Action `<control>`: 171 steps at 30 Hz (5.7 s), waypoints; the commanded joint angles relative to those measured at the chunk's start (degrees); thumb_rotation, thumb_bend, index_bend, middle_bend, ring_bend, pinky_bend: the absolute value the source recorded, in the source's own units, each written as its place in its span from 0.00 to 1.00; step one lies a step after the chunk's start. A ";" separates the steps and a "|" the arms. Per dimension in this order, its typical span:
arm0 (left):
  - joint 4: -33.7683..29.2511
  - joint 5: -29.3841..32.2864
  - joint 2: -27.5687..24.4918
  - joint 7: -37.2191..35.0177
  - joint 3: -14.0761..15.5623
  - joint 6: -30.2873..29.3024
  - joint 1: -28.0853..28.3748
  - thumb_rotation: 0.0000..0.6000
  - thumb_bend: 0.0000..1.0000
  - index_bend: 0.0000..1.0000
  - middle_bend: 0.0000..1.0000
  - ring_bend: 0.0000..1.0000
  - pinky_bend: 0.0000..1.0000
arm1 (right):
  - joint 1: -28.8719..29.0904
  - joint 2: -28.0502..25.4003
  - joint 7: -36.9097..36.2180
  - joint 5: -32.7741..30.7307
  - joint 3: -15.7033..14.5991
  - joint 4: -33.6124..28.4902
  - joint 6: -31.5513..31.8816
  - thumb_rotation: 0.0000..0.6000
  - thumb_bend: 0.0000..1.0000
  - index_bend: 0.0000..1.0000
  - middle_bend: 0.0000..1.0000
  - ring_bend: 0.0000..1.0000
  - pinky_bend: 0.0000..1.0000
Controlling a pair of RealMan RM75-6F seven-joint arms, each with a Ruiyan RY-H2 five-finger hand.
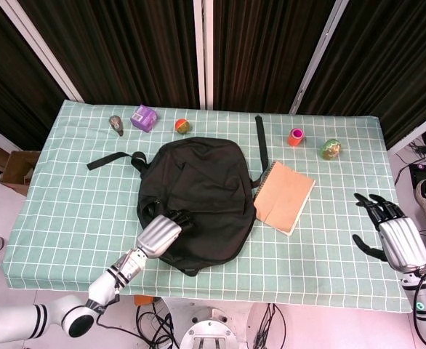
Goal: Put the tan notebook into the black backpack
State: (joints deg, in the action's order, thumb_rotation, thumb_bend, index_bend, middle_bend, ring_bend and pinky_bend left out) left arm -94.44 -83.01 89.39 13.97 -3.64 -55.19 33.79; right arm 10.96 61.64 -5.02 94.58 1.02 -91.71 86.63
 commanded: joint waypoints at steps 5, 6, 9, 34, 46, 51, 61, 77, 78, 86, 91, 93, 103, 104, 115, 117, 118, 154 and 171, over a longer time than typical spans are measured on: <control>0.13 0.12 0.49 0.86 1.07 -0.81 -0.18 1.00 0.11 0.28 0.24 0.15 0.25 | -0.02 0.58 -0.49 -0.16 0.15 0.65 -0.47 1.00 0.22 0.13 0.31 0.15 0.31; 0.48 0.37 0.96 0.94 0.88 -0.86 -0.07 1.00 0.12 0.28 0.24 0.15 0.25 | -0.01 0.66 -0.52 -0.14 0.16 0.70 -0.54 1.00 0.22 0.13 0.31 0.15 0.31; 2.23 0.63 3.30 -0.08 -0.30 -2.26 0.06 1.00 0.18 0.34 0.31 0.19 0.28 | -0.07 0.92 -0.58 -0.05 0.14 0.86 -0.64 1.00 0.22 0.13 0.31 0.15 0.31; -0.61 26.14 9.08 -17.24 -24.00 -2.52 6.63 1.00 0.38 0.62 0.68 0.58 0.60 | 3.78 1.74 0.82 0.05 -0.67 5.03 -9.70 1.00 0.23 0.16 0.31 0.15 0.31; 0.23 48.02 5.55 -24.07 -29.34 4.95 6.53 1.00 0.39 0.61 0.66 0.56 0.57 | 11.43 17.41 9.45 -0.20 0.99 22.11 -18.59 1.00 0.08 0.20 0.26 0.12 0.26; -0.07 51.08 4.58 -25.23 -29.07 6.04 6.81 1.00 0.39 0.61 0.66 0.56 0.57 | 13.70 23.98 7.63 1.70 0.18 31.83 -18.96 1.00 0.08 0.20 0.23 0.10 0.23; 0.29 56.04 4.20 -27.84 -29.16 7.84 8.06 1.00 0.39 0.61 0.65 0.56 0.57 | 16.81 34.69 1.00 4.39 -1.29 48.26 -16.23 1.00 0.07 0.20 0.23 0.10 0.22; 0.49 59.19 3.42 -29.15 -28.21 9.10 9.94 1.00 0.40 0.61 0.65 0.55 0.57 | 19.85 41.65 -3.61 4.37 -2.87 58.44 -16.15 1.00 0.07 0.21 0.25 0.10 0.22; 0.52 59.34 3.42 -29.25 -28.11 9.14 10.04 1.00 0.40 0.61 0.65 0.55 0.57 | 20.17 41.82 -3.43 4.33 -2.97 58.60 -16.48 1.00 0.07 0.21 0.25 0.10 0.21; 0.54 60.15 3.13 -30.60 -27.77 10.17 10.16 1.00 0.40 0.61 0.65 0.55 0.58 | 22.33 45.15 -2.17 3.80 -2.92 62.14 -18.06 1.00 0.08 0.21 0.25 0.10 0.21; 0.22 60.08 2.74 -31.28 -27.63 10.22 10.03 1.00 0.40 0.61 0.65 0.55 0.58 | 23.41 48.02 -4.01 2.95 -2.07 65.26 -17.03 1.00 0.19 0.25 0.27 0.11 0.21; 0.14 60.06 2.56 -31.46 -27.58 10.40 10.03 1.00 0.40 0.61 0.65 0.55 0.58 | 23.79 48.91 -4.63 2.59 -1.64 66.18 -16.35 1.00 0.22 0.25 0.28 0.12 0.22; -0.02 59.87 2.00 -32.64 -27.17 10.96 9.95 1.00 0.40 0.61 0.65 0.55 0.58 | 25.81 51.43 -6.35 0.37 0.65 68.55 -13.77 1.00 0.38 0.26 0.28 0.12 0.24; 0.04 59.89 1.97 -32.72 -27.12 11.00 9.96 1.00 0.40 0.61 0.65 0.55 0.58 | 25.90 51.47 -6.39 0.15 0.83 68.54 -13.63 1.00 0.39 0.26 0.29 0.12 0.24; 0.53 60.04 1.53 -34.04 -27.07 12.03 10.07 1.00 0.40 0.61 0.65 0.54 0.58 | 27.11 52.70 -3.56 -0.33 -0.26 68.66 -17.09 1.00 0.48 0.65 0.42 0.20 0.31; 0.41 59.99 1.21 -33.99 -27.07 12.03 10.12 1.00 0.40 0.61 0.65 0.54 0.58 | 26.91 52.64 -3.65 -0.09 -0.80 68.75 -17.19 1.00 0.50 0.72 0.44 0.23 0.33; 0.25 59.98 1.04 -34.03 -27.11 11.95 10.13 1.00 0.40 0.61 0.65 0.54 0.58 | 26.76 52.52 -3.83 0.02 -1.05 68.81 -17.00 1.00 0.51 0.75 0.45 0.24 0.34; -4.96 74.08 -10.59 -42.75 -30.47 22.69 12.64 1.00 0.42 0.60 0.64 0.54 0.59 | 27.19 46.65 -14.17 12.11 -3.71 61.48 24.76 1.00 0.59 1.00 0.59 0.36 0.46; -5.92 74.29 -14.33 -46.83 -30.33 26.82 12.71 1.00 0.42 0.60 0.64 0.54 0.59 | 39.30 55.13 -11.43 17.64 -4.32 61.21 17.51 1.00 0.59 1.00 0.60 0.37 0.48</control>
State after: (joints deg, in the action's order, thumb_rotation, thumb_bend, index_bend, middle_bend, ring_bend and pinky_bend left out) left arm -100.19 -8.65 75.32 -32.58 -34.00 -28.69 46.58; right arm 49.42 116.10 -16.31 112.20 -3.67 -31.14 104.90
